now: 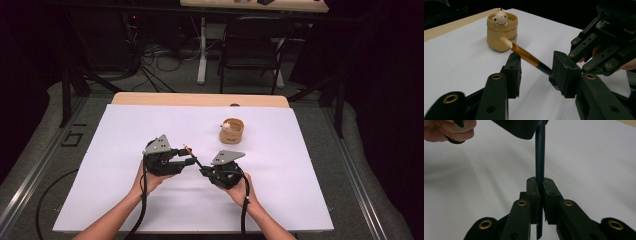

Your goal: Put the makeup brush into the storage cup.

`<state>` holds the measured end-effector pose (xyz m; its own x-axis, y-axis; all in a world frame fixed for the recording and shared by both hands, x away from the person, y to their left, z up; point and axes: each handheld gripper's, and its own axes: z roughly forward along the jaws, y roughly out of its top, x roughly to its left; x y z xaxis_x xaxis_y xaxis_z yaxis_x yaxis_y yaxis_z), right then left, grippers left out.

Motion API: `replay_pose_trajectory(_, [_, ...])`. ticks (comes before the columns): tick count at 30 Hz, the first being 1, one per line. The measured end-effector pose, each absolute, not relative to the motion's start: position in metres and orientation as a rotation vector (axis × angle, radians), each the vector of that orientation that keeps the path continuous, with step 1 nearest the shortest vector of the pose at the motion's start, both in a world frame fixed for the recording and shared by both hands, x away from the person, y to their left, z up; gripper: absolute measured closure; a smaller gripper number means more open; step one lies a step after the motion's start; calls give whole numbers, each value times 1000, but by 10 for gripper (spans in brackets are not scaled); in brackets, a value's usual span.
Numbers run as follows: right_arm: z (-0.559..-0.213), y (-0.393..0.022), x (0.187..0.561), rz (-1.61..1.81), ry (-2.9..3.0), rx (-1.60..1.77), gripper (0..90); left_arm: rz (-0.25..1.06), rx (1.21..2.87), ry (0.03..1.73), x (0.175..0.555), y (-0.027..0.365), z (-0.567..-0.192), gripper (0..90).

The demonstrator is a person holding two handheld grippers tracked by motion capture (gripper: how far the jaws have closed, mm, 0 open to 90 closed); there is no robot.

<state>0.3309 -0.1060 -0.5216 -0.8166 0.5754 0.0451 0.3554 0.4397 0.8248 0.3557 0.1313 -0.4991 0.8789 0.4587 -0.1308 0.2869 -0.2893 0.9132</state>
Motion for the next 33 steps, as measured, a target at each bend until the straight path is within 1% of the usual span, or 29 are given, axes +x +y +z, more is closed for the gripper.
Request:
replay_pose_trajectory(2, [-522, -105, 330, 1315, 2451, 812, 847, 186, 1879, 555, 356, 132, -499, 657])
replay_pose_trajectory(9, [-524, -101, 330, 1304, 2443, 786, 848, 204, 1844, 528, 352, 129, -498, 716])
replay_pose_trajectory(19, [-526, -95, 333, 1287, 2440, 748, 846, 129, 1814, 500, 351, 125, -496, 825])
replay_pose_trajectory(25, [-527, -94, 334, 1288, 2436, 732, 840, 144, 1823, 496, 349, 123, -494, 840])
replay_pose_trajectory(26, [-527, -94, 334, 1291, 2432, 732, 822, 147, 1824, 497, 349, 123, -494, 841])
replay_pose_trajectory(27, [-526, -94, 334, 1296, 2429, 738, 760, 149, 1823, 496, 349, 123, -494, 841])
replay_pose_trajectory(28, [-526, -94, 334, 1296, 2429, 738, 760, 151, 1824, 497, 349, 122, -494, 841])
replay_pose_trajectory(29, [-525, -93, 335, 1282, 2435, 751, 596, 160, 1826, 492, 347, 121, -493, 841])
replay_pose_trajectory(30, [-525, -93, 335, 1282, 2435, 751, 596, 160, 1826, 492, 347, 121, -493, 840])
replay_pose_trajectory(31, [-524, -92, 334, 1283, 2421, 756, 475, 165, 1826, 490, 347, 120, -493, 840])
replay_pose_trajectory(33, [-522, -91, 333, 1271, 2394, 774, 343, 175, 1830, 484, 346, 119, -492, 840])
